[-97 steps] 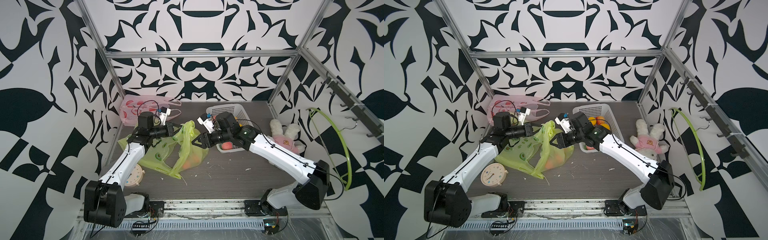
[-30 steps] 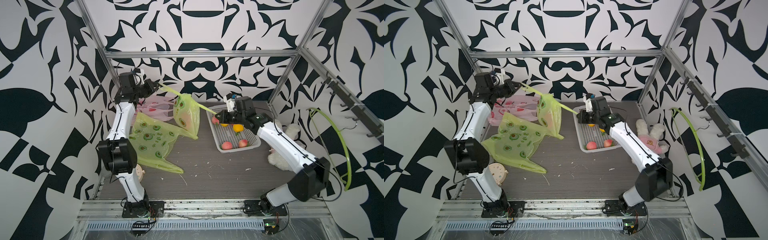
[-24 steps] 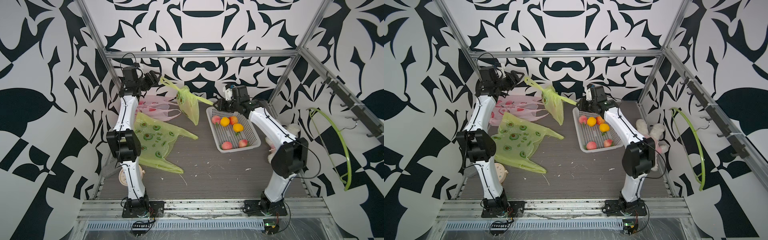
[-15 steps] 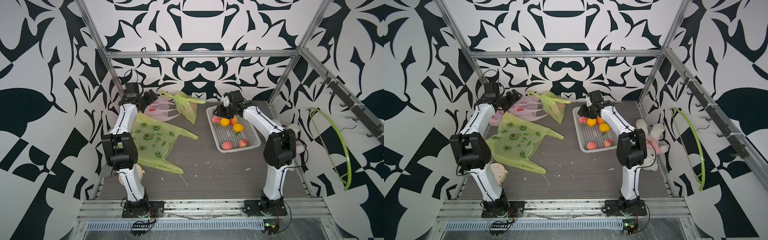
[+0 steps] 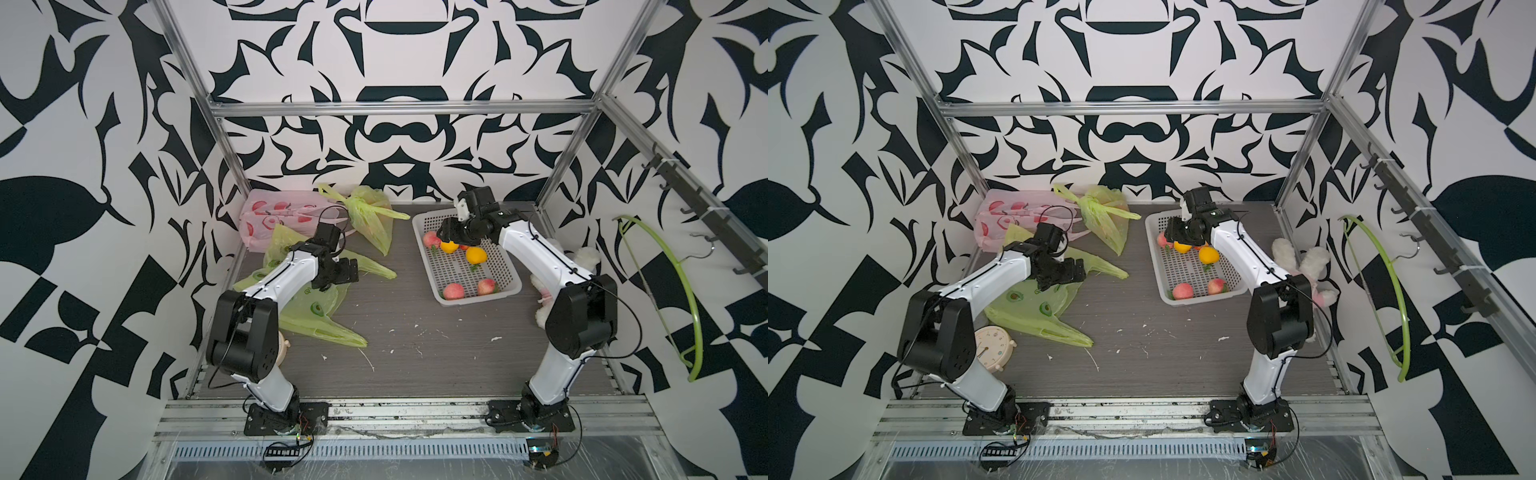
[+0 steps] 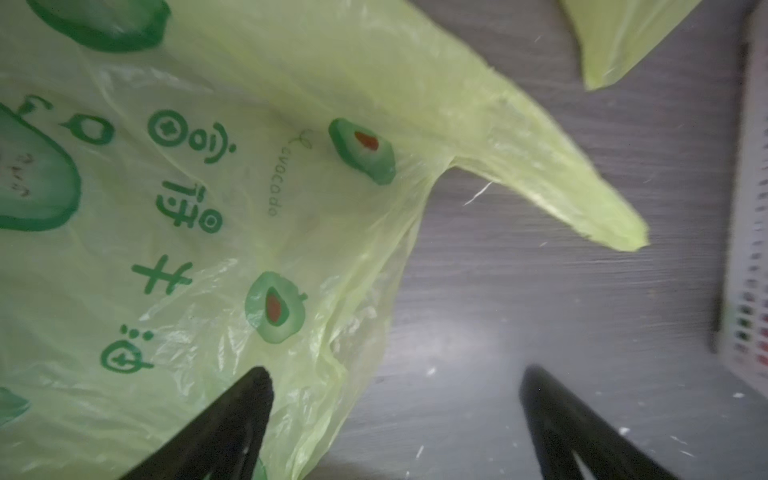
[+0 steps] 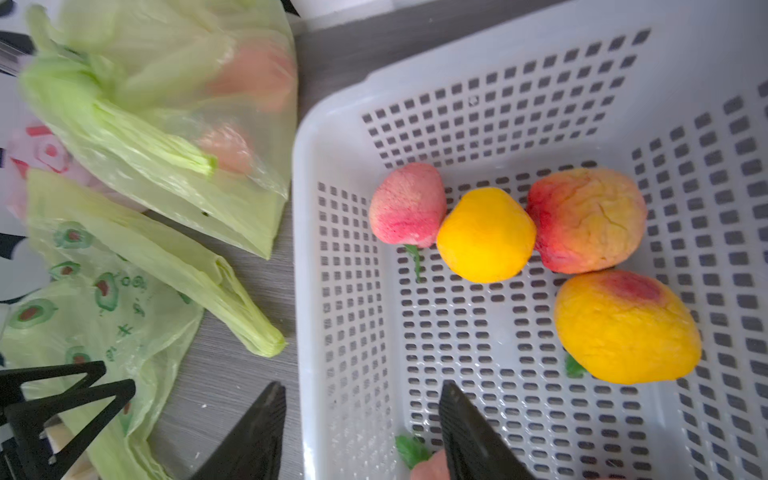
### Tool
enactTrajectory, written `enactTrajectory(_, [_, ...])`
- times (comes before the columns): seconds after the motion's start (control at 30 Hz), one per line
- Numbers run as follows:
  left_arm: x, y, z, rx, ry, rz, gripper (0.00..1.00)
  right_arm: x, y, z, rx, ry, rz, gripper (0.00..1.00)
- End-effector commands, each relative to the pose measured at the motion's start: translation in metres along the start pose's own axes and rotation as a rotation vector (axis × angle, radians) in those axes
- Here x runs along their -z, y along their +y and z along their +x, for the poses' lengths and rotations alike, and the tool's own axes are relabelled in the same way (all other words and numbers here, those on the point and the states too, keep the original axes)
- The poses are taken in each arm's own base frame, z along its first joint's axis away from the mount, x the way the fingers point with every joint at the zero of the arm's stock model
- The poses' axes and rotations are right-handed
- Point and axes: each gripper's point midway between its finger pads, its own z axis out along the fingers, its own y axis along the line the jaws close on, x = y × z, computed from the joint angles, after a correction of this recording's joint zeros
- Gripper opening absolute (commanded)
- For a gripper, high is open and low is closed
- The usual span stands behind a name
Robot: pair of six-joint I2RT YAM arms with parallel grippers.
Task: Place the peach into a plastic bag & tie a knot
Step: Pick up the plastic bag at the center of the board, then pick up the peach from the basket.
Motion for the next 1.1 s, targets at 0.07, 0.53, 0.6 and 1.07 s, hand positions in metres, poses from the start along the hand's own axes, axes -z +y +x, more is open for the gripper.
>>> enactTrajectory(0.07, [-0.019,0.017,0.003,-0.068,0.045,-0.131,0.98,-0.01,-0.018,0.014,0.009,0.043,0.064,0.62])
enactTrajectory(0.53, [-0.039,0.03,0.007,-0.157,0.128,-0.221,0.33,-0.032,-0.029,0.017,0.016,0.079,0.111,0.62])
enactTrajectory(0.6, [-0.031,0.027,0.003,-0.164,0.125,-0.209,0.17,-0.036,-0.036,0.014,0.019,0.074,0.147,0.63])
enactTrajectory(1.07, [0.079,-0.033,0.014,-0.174,0.101,0.116,0.0,-0.08,-0.059,-0.02,0.033,0.034,0.289,0.76])
